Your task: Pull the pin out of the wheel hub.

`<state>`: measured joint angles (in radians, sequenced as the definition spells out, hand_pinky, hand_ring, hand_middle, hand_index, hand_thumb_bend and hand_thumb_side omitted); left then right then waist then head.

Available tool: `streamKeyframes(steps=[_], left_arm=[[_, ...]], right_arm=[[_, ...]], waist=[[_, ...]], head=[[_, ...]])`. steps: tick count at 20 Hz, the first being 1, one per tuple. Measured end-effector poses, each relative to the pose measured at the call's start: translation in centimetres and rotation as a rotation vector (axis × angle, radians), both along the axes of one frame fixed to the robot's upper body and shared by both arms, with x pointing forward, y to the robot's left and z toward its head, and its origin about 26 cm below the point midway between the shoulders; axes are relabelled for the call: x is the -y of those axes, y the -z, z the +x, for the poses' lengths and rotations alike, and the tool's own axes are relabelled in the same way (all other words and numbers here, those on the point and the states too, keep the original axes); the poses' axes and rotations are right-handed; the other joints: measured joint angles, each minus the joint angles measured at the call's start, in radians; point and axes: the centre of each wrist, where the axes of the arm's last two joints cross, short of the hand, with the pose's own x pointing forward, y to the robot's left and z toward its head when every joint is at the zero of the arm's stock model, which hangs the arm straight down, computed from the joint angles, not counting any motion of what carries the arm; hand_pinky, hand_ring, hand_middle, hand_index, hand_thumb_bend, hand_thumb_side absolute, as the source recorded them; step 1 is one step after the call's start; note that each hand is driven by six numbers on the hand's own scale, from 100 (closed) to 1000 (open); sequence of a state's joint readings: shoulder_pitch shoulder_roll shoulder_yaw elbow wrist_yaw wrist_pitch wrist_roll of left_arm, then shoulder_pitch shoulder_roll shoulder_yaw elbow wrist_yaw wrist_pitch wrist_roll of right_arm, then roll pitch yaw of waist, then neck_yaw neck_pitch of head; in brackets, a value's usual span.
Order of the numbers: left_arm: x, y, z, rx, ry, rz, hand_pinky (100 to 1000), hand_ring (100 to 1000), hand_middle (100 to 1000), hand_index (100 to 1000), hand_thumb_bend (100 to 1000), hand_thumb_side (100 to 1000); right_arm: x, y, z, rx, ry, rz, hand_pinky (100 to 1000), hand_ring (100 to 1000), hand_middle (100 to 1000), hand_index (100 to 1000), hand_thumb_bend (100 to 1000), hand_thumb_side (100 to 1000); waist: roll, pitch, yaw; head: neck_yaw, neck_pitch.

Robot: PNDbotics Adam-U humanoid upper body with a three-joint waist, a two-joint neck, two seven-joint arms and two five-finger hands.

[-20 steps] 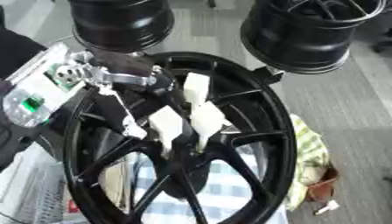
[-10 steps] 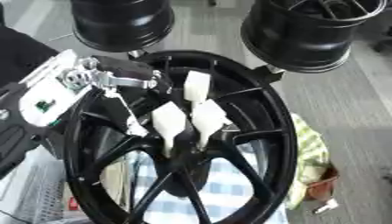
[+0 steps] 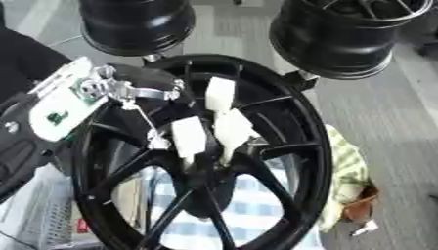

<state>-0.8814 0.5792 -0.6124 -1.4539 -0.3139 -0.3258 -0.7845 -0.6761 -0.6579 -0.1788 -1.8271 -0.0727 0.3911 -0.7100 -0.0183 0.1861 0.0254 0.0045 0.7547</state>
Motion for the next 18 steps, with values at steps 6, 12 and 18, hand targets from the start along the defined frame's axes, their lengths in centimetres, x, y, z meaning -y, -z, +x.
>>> streamKeyframes(steps=[6, 12, 18], left_arm=[[0.16, 0.08, -0.08, -0.012, 0.010, -0.005, 848, 817, 716, 858, 312, 318], [0.44, -0.02, -0.18, 0.002, 0.027, -0.005, 869, 859, 763, 883, 340, 315], [0.98, -0.09, -0.52, 0.000, 0.060, -0.018, 869, 854, 751, 878, 328, 303]], right_arm=[[0.04, 0.11, 0.09, 0.000, -0.001, 0.007, 751, 649, 645, 757, 112, 324], [0.13, 0.34, 0.14, -0.004, -0.001, 0.012, 751, 647, 644, 756, 114, 325], [0.14, 0.34, 0.14, -0.003, -0.001, 0.012, 751, 647, 644, 755, 116, 324]], waist=[[0.001, 0.000, 0.000], [0.002, 0.000, 0.002], [0.004, -0.002, 0.002]], head=[[0.000, 0.000], [-0.001, 0.000], [-0.004, 0.001]])
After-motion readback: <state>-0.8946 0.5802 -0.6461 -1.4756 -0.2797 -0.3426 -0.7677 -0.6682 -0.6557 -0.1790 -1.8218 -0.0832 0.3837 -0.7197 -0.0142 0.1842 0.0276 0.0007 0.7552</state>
